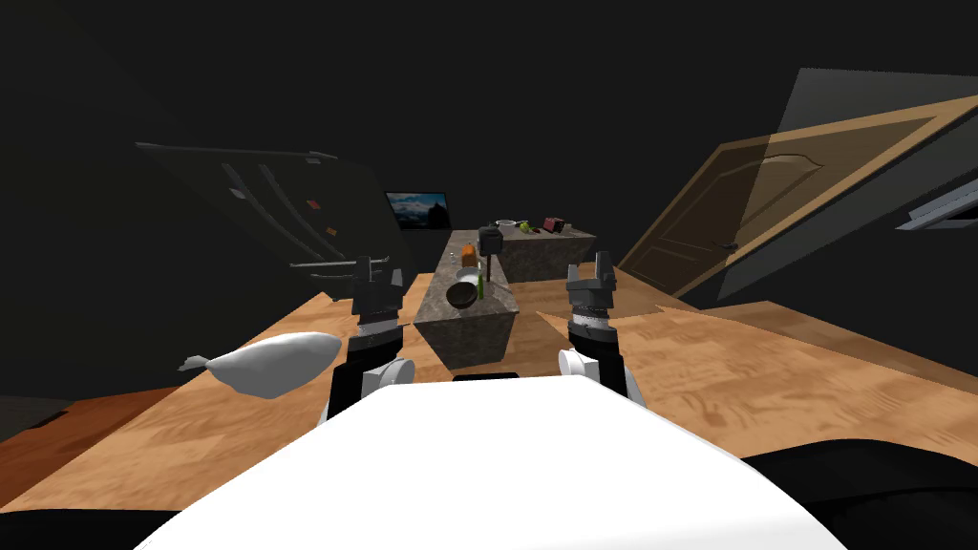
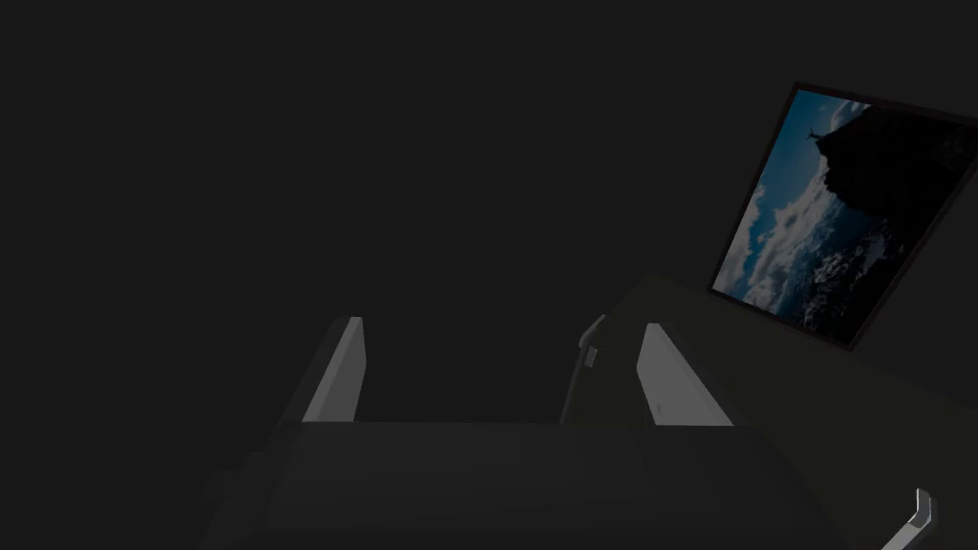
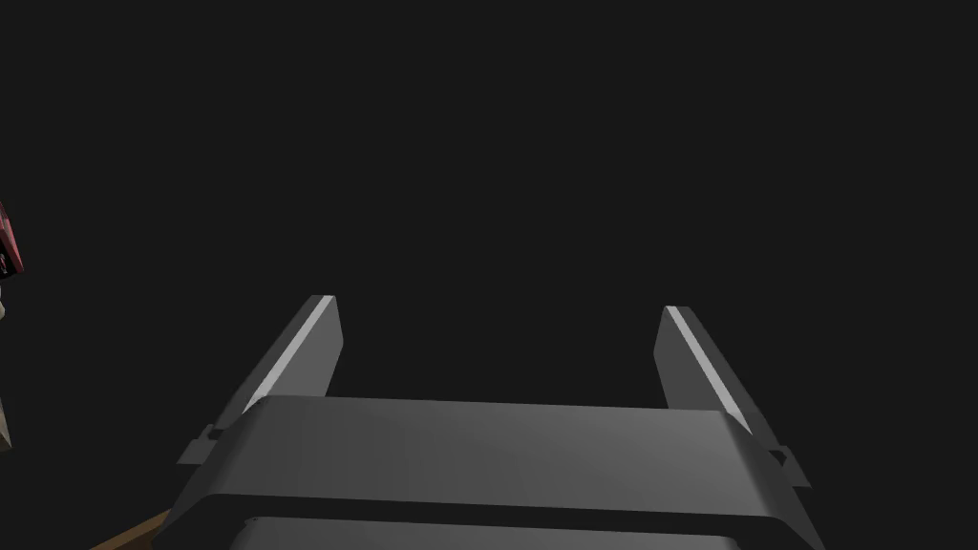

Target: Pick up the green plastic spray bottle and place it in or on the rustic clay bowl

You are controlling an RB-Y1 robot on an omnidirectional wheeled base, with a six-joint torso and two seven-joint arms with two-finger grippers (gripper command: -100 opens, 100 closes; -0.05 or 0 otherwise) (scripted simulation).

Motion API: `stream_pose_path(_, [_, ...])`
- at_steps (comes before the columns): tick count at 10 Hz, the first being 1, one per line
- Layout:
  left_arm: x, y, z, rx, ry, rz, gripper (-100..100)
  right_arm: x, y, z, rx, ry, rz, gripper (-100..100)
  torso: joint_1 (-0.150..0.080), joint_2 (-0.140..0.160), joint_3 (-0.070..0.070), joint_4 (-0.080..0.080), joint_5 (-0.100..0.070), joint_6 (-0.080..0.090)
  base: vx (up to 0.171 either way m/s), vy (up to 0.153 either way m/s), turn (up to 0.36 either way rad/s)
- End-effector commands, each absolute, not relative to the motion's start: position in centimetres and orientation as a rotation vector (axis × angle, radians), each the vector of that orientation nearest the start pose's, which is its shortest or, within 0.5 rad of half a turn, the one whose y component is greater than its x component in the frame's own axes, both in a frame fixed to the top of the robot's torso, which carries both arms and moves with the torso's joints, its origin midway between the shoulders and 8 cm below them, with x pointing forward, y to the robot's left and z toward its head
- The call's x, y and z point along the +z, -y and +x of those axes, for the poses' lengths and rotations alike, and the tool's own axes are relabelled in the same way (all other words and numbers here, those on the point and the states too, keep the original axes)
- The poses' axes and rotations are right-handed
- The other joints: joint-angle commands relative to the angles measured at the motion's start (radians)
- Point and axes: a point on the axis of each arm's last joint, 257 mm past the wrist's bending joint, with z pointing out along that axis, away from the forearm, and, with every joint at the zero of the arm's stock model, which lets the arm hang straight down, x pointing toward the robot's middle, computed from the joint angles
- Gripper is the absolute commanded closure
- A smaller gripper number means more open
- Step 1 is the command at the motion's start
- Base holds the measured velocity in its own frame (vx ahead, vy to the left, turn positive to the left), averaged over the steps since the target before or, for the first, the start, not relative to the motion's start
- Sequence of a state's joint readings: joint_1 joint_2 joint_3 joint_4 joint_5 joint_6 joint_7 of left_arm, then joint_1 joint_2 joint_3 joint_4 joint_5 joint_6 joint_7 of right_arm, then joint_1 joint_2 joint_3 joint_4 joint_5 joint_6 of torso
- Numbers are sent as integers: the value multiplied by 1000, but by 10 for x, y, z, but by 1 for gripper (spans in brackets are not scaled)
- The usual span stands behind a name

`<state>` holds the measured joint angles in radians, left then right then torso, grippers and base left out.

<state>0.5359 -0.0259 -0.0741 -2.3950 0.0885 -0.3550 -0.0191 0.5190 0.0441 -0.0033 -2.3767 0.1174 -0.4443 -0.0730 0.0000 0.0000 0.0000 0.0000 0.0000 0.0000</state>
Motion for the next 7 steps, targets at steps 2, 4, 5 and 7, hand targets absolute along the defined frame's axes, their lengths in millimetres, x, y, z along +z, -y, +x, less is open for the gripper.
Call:
stream_pose_path(2, [34, -266, 351, -1406, -637, -762, -100, 50, 272, 333, 1283, -607, 627, 0, -1, 1, 0, 0, 0, 0, -25, -36, 0])
stream_pose_path(4, [32, -265, 360, -1420, -679, -753, -100, 50, 272, 333, 1283, -607, 627, 0, -4, 2, 1, 0, -1, 0, -45, -76, 2])
stream_pose_path(5, [31, -265, 367, -1428, -698, -753, -100, 50, 272, 333, 1283, -607, 627, 0, -5, 3, 2, 1, -1, 0, -76, -95, 1])
stream_pose_path(7, [29, -269, 381, -1444, -730, -766, -100, 50, 272, 333, 1283, -607, 627, 0, -7, 4, 3, 1, -2, 0, -64, -120, 1])
